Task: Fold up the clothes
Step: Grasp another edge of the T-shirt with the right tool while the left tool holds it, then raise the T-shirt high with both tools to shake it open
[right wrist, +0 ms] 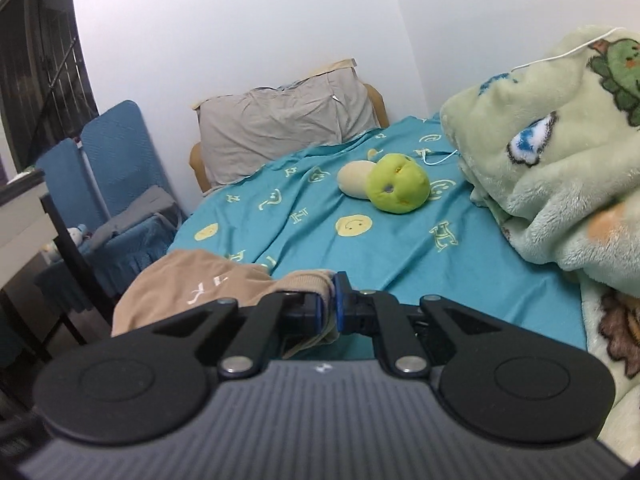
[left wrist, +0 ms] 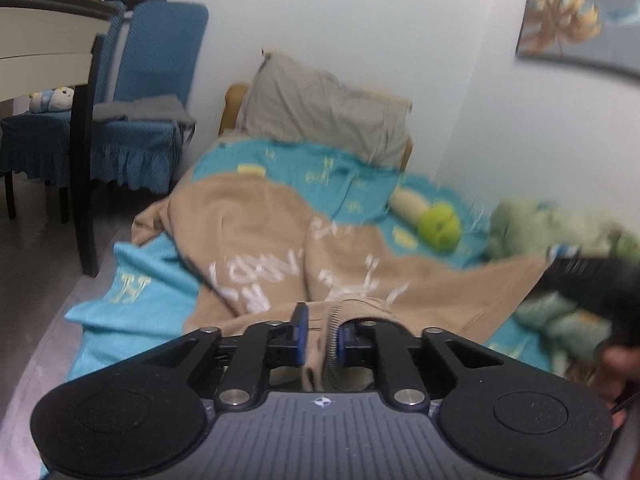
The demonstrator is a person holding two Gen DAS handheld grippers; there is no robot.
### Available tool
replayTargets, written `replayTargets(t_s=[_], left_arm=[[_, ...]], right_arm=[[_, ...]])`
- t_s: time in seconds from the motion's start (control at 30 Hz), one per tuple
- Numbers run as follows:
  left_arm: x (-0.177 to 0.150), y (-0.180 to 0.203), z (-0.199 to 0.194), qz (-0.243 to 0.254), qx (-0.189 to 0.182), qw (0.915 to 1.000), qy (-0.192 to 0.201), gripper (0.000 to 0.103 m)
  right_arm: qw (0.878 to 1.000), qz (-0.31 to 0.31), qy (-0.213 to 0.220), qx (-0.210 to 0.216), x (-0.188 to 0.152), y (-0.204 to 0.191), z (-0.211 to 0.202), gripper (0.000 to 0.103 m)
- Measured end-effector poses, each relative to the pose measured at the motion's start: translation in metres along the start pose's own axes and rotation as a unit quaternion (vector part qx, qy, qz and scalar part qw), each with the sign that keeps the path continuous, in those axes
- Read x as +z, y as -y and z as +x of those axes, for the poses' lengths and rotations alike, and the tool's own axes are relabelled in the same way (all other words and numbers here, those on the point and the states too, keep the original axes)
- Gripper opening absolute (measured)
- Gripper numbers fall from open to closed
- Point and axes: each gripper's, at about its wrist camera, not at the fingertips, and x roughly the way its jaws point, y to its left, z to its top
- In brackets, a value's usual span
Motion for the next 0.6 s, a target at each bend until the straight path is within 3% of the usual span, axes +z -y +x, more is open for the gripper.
replayTargets(t_s=[0.07, 0.17, 0.4, 0.5, 0.6], left_arm=[[-0.005, 0.004, 0.009, 0.017, 0.006, 0.9996, -0.020, 0.023], [-0.014, 0.013, 0.021, 0.054, 0.023, 0.9973, -0.045, 0.036], [-0.036, 0.027, 0.049, 0.120, 0.075, 0.9838, -0.111, 0.040], [-0.032, 0.020, 0.050, 0.099, 0.095, 0.9848, -0.105, 0.041], [-0.018, 0.004, 0.038, 0.041, 0.121, 0.9897, -0.065, 0.044]], right_arm=[[1.000, 0.008, -0.006, 0.004, 0.000, 0.003, 0.005, 0.010], [1.000, 0.021, -0.012, 0.011, -0.002, 0.004, -0.003, 0.010], [0.999, 0.031, -0.014, 0.028, -0.001, 0.004, -0.006, 0.010], [0.999, 0.035, -0.022, 0.031, -0.001, 0.005, -0.003, 0.011], [0.999, 0.030, -0.031, 0.020, -0.003, 0.005, 0.001, 0.012]])
